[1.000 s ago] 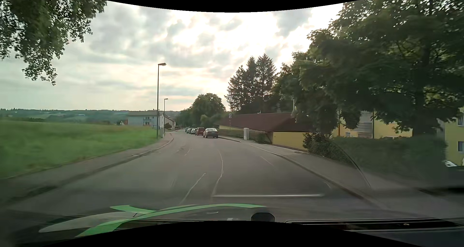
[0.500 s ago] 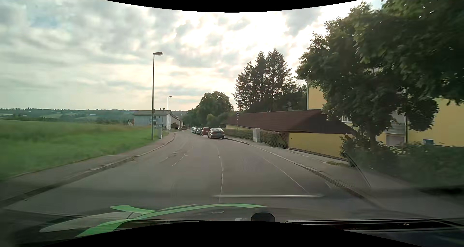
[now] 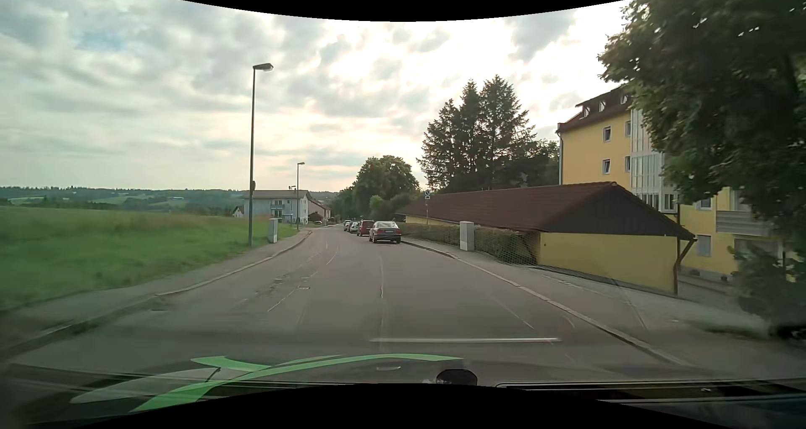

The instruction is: Follow the waypoints while adhering to traffic rules and regulations

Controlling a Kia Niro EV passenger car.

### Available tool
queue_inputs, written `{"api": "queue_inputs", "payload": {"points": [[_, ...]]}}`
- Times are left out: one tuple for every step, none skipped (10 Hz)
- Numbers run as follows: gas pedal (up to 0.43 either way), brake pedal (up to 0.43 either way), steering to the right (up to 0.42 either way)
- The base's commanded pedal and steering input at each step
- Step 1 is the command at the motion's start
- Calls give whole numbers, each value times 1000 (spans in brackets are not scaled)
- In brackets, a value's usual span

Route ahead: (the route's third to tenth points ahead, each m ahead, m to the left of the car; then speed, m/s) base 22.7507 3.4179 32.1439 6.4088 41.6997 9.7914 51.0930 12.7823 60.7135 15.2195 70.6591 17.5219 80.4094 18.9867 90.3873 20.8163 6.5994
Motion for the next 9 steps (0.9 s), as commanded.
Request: {"api": "queue_inputs", "payload": {"points": [[0, 0, -56], [0, 0, -58], [0, 0, -60], [0, 0, -65], [0, 0, -68], [0, 0, -67], [20, 0, -67], [110, 0, -71], [110, 0, -85]]}}
